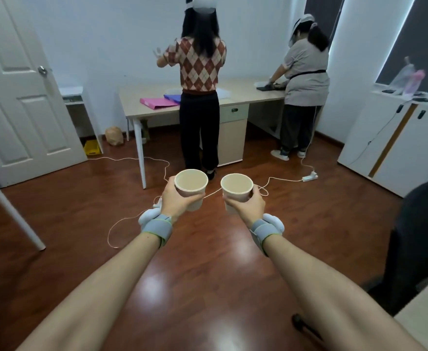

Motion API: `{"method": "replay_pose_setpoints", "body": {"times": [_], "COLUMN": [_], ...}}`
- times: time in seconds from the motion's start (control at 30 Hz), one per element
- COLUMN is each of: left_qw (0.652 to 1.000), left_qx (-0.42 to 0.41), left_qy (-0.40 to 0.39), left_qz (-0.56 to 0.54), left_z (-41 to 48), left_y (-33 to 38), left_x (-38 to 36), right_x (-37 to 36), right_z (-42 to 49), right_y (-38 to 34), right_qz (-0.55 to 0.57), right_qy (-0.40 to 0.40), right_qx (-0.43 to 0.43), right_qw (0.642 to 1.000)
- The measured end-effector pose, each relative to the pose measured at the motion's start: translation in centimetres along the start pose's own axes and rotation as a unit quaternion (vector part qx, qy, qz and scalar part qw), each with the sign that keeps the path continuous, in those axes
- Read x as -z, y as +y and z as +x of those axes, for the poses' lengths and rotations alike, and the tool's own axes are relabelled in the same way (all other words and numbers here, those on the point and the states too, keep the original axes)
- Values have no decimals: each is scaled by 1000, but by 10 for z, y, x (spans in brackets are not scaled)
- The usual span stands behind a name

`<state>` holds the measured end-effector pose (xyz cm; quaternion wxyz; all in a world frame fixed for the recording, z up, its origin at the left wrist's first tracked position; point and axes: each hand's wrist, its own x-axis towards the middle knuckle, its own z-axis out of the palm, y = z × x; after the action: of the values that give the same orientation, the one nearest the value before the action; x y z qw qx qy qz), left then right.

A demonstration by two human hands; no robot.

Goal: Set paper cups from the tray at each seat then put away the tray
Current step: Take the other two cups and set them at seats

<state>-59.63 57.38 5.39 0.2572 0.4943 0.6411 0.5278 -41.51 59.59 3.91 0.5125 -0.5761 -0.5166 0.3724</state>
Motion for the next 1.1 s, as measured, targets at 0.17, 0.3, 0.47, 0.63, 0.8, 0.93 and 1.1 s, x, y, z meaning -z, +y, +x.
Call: {"method": "replay_pose_setpoints", "body": {"times": [0.17,0.3,0.47,0.63,0.8,0.93,1.1], "left_qw": [998,990,965,927,895,875,861], "left_qx": [-16,-43,-93,-136,-149,-160,-162], "left_qy": [-59,-130,-243,-345,-408,-442,-465], "left_qz": [-13,-35,-37,-62,-102,-112,-126], "left_z": [89,163,240,278,291,306,331], "left_y": [-3,-2,15,43,66,89,131], "left_x": [-71,-145,-245,-344,-440,-525,-642], "right_x": [11,32,69,119,175,228,309], "right_z": [86,159,231,282,326,374,447], "right_y": [16,29,42,55,79,100,117], "right_qz": [10,15,14,-9,-30,-44,-52], "right_qy": [72,153,277,382,447,481,514], "right_qx": [-21,-27,-46,-62,-79,-90,-100], "right_qw": [997,988,960,922,891,871,850]}}
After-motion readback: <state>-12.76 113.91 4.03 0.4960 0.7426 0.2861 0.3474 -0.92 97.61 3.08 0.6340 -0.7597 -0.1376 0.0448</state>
